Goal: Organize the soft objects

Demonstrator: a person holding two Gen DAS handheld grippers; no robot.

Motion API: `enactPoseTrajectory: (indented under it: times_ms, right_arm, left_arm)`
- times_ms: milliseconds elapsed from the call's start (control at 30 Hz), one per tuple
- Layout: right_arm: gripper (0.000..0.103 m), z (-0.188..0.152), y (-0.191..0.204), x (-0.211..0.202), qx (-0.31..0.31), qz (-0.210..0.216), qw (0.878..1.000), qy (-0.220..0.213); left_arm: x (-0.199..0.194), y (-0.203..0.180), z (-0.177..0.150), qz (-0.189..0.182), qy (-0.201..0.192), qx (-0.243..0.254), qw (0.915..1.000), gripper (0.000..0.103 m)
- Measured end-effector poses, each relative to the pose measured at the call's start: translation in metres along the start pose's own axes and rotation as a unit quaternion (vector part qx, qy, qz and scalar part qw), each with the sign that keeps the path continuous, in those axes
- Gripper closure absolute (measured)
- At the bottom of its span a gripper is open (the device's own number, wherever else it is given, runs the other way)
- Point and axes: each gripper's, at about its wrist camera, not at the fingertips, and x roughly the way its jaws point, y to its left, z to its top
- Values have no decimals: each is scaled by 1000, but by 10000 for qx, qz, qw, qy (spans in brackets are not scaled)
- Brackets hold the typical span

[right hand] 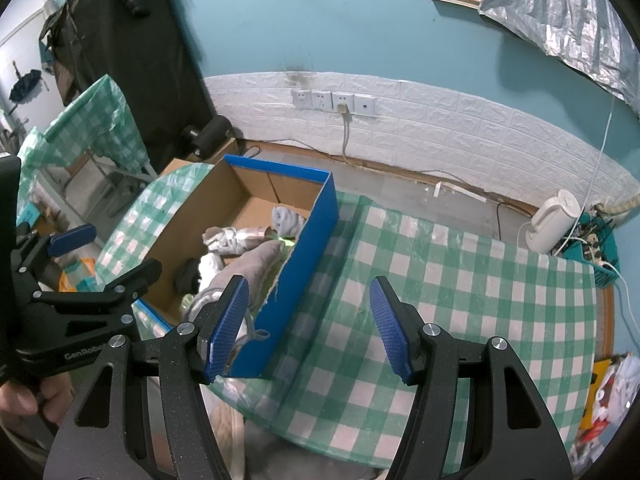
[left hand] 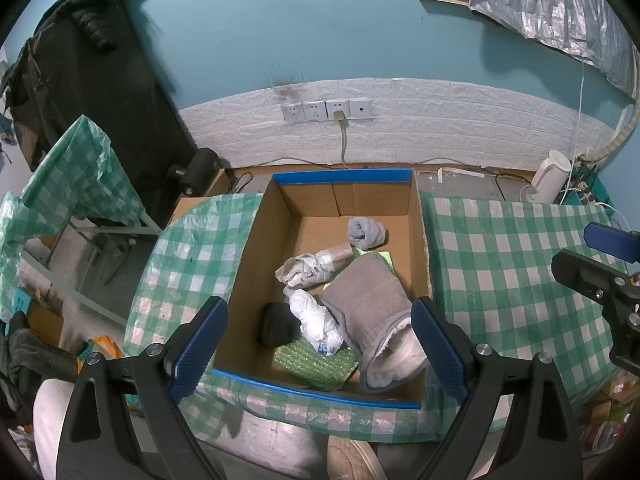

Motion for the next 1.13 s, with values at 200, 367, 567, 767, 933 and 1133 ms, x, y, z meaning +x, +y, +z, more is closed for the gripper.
enactPoseTrajectory:
  times_ms: [200, 367, 567, 767, 933, 1133]
  right_arm:
    - [41, 0, 0, 0, -5, 4, 10000, 5]
    - [41, -1, 1, 0, -3, 2, 10000, 1]
    - [41, 0, 1, 0, -6, 6, 10000, 3]
    - [41, 0, 1, 0, -7, 0, 10000, 13]
    - [40, 0, 1, 0, -6, 0, 10000, 9]
    - [40, -1, 1, -1, -8, -1, 10000, 24]
  left_arm:
    - [0, 0, 0, 3, -7, 4, 10000, 9]
    - [0, 0, 0, 6, -5, 9, 10000, 9]
    - [0, 0, 0, 11, -5, 12, 10000, 9]
    - [0, 0, 0, 6, -5, 10, 10000, 9]
    - [1, 1, -1, 1, -9, 8, 10000, 9]
    - [1, 2, 0, -8, 2, 13, 10000, 9]
